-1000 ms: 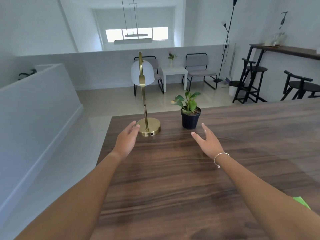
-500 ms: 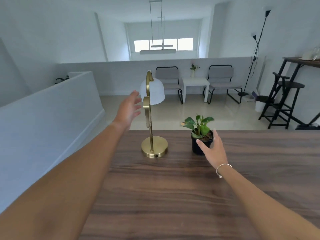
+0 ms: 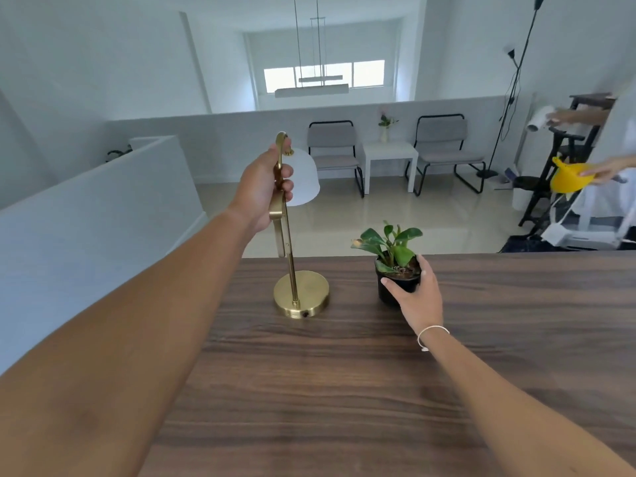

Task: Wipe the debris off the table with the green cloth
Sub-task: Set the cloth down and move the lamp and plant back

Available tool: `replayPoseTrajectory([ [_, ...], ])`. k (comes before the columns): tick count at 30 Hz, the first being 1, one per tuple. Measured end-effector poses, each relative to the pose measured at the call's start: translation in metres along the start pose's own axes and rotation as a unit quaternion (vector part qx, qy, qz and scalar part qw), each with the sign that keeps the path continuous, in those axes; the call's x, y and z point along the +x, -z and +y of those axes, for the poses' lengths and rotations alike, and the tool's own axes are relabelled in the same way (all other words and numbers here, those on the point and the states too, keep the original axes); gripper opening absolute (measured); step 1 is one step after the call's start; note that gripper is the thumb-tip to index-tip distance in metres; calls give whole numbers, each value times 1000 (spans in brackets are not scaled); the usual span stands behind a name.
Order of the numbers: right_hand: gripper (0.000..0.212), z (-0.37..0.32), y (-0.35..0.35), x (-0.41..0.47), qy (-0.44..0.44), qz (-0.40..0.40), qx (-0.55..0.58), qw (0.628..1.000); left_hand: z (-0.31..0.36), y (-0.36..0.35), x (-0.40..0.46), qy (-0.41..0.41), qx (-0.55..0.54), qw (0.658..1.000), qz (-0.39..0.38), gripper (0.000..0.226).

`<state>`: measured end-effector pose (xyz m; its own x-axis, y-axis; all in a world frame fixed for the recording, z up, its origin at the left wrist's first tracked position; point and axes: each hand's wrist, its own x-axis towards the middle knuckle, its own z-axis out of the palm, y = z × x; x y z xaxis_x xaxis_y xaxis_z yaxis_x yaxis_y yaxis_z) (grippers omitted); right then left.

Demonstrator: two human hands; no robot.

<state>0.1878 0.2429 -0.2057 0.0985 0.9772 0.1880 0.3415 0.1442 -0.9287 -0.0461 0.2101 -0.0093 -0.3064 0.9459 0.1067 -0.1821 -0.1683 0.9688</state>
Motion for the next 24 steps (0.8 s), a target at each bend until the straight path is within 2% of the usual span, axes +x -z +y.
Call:
replayPoseTrajectory([
  [7,82,-3,6,-14,6,13,-6,1000,0,0,-11,-7,-3,1000,-1,25],
  [17,85,-19,41,-94,15,32,12,999,18,8,-68,-13,-9,999,-38,18],
  [21,85,-24,46,-106,11,29,17,999,20,7,-79,-12,-14,1000,-11,20],
  [23,85,-19,50,-116,10,25,16,1000,20,7,-82,-9,-12,1000,-22,21],
  [24,84,-21,63,-159,13,14,6,1000,21,15,-123,-2,-16,1000,-25,21],
])
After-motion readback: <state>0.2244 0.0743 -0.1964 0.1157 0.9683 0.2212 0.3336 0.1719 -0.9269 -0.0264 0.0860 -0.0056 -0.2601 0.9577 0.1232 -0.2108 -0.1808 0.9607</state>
